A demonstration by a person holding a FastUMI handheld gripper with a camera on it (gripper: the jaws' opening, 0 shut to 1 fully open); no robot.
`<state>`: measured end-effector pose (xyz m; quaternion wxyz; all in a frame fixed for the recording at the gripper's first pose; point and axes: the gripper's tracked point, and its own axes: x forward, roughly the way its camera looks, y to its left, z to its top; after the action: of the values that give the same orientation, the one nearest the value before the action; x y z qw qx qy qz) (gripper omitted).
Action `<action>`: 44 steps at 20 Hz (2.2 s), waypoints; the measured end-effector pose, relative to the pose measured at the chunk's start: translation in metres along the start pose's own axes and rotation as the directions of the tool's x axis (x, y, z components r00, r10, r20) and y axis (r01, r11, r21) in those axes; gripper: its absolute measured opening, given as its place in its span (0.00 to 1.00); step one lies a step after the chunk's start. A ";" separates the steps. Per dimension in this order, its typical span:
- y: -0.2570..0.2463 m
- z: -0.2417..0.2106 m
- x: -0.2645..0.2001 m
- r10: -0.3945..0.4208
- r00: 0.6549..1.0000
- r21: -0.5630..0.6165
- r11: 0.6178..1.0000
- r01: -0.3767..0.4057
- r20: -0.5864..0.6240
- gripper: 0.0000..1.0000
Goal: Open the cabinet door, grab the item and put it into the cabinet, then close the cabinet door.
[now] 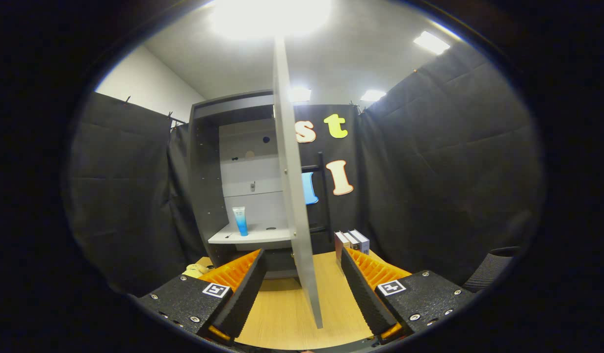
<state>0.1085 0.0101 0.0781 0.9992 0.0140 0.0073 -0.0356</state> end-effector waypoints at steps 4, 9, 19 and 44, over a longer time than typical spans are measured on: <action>-0.039 0.015 0.012 -0.097 0.995 -0.008 0.995 0.097 0.020 0.93; -0.085 0.035 0.046 -0.233 0.972 -0.019 0.972 0.234 0.039 0.93; -0.092 0.041 0.098 -0.321 0.947 -0.020 0.947 0.321 -0.009 0.91; 0.067 0.004 0.113 -0.036 0.998 0.043 0.998 0.039 -0.054 0.89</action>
<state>0.2257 0.0685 0.0816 0.9973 0.0367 0.0336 -0.0541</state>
